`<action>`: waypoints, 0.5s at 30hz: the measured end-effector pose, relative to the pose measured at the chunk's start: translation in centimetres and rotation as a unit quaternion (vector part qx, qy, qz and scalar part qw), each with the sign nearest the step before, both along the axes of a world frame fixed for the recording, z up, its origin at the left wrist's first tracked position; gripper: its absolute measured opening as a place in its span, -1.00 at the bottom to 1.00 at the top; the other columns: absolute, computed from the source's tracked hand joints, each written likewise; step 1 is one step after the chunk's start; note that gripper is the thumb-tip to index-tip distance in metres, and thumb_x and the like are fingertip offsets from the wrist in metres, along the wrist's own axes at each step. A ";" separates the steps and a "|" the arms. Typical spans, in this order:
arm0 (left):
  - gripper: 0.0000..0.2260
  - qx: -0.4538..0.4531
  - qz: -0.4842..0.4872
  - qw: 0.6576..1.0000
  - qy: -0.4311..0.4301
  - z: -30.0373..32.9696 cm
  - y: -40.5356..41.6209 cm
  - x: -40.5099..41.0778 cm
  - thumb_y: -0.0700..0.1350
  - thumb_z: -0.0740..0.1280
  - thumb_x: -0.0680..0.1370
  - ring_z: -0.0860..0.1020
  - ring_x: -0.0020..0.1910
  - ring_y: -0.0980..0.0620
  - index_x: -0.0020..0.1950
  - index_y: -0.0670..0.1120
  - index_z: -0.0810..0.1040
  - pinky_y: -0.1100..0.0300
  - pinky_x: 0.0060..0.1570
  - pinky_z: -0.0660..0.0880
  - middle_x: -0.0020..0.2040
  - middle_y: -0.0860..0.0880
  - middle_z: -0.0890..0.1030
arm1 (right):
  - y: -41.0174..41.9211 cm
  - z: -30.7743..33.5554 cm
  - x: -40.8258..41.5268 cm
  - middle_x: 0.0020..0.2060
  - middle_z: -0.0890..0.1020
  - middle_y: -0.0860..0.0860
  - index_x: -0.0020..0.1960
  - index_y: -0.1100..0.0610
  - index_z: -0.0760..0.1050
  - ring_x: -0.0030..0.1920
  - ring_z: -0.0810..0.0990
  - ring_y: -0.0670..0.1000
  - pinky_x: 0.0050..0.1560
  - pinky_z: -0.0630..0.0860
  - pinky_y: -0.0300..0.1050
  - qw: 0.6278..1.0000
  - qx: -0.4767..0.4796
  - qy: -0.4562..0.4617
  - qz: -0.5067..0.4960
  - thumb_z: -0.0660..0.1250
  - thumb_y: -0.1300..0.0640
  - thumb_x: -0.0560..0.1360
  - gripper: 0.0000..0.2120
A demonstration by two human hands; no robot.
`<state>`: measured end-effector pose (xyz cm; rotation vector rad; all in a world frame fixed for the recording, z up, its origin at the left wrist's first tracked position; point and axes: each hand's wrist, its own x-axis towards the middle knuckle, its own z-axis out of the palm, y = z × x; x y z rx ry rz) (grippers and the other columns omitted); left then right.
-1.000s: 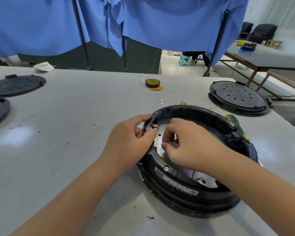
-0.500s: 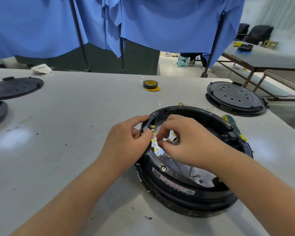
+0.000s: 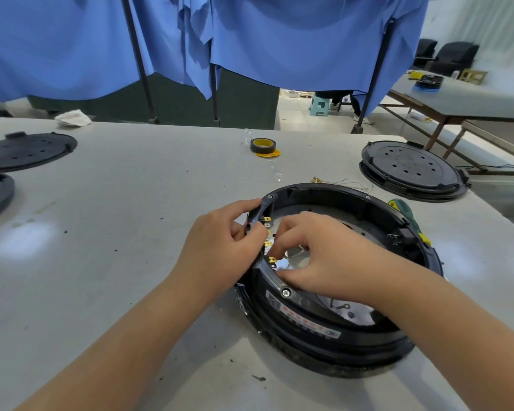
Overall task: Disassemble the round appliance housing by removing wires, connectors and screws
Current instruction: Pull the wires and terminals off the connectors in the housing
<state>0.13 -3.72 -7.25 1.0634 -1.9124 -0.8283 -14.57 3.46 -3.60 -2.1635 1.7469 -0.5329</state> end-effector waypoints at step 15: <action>-0.60 -0.004 0.003 1.000 0.000 0.1 0.0 0.0 0.02 0.21 0.37 0.34 -0.54 0.06 0.17 0.11 0.59 0.14 -0.39 0.43 -0.49 -0.19 0.46 | 0.2 0.2 0.4 -0.23 0.61 -0.18 -0.09 -0.11 0.64 -0.33 0.42 -0.41 -0.32 0.24 -0.37 0.999 -0.013 0.046 -0.012 0.39 0.07 0.43 -0.88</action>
